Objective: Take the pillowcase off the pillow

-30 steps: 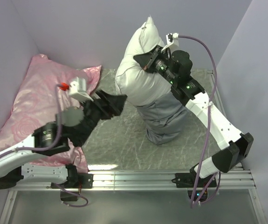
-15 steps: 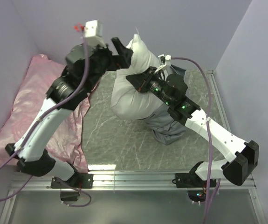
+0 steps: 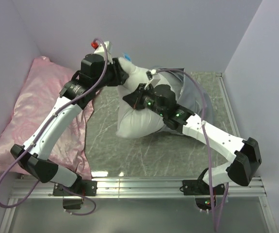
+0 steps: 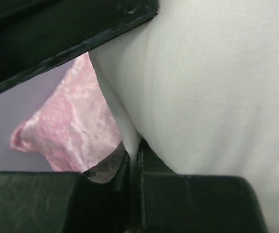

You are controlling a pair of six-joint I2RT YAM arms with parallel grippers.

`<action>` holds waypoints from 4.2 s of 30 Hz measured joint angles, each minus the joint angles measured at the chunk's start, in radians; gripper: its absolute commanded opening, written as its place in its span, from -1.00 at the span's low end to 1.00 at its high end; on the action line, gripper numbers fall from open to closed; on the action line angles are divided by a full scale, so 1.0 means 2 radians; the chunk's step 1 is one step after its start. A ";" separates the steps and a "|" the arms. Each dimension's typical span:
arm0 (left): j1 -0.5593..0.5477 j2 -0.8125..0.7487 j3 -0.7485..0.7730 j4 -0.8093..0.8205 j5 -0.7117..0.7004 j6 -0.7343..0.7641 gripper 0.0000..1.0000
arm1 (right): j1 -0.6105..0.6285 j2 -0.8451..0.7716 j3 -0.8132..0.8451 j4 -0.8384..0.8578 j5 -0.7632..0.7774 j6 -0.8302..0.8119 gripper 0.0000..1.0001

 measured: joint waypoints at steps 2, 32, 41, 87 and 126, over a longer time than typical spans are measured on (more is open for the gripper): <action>0.012 -0.011 -0.041 0.013 0.018 -0.010 -0.89 | 0.010 0.012 0.000 -0.012 0.002 -0.005 -1.00; 0.000 -0.173 -0.661 0.299 -0.011 -0.266 -0.99 | -0.188 0.177 0.346 -0.407 0.111 -0.140 0.48; -0.008 -0.173 -0.672 0.324 -0.009 -0.265 -0.99 | -0.193 0.366 0.518 -0.542 0.104 -0.209 0.42; 0.192 -0.319 -0.394 0.066 0.019 -0.182 -0.99 | -0.408 0.270 0.568 -0.615 0.039 -0.029 -1.00; 0.221 0.159 0.032 -0.037 -0.074 -0.042 -0.80 | -0.220 -0.105 -0.181 -0.181 0.041 -0.007 0.55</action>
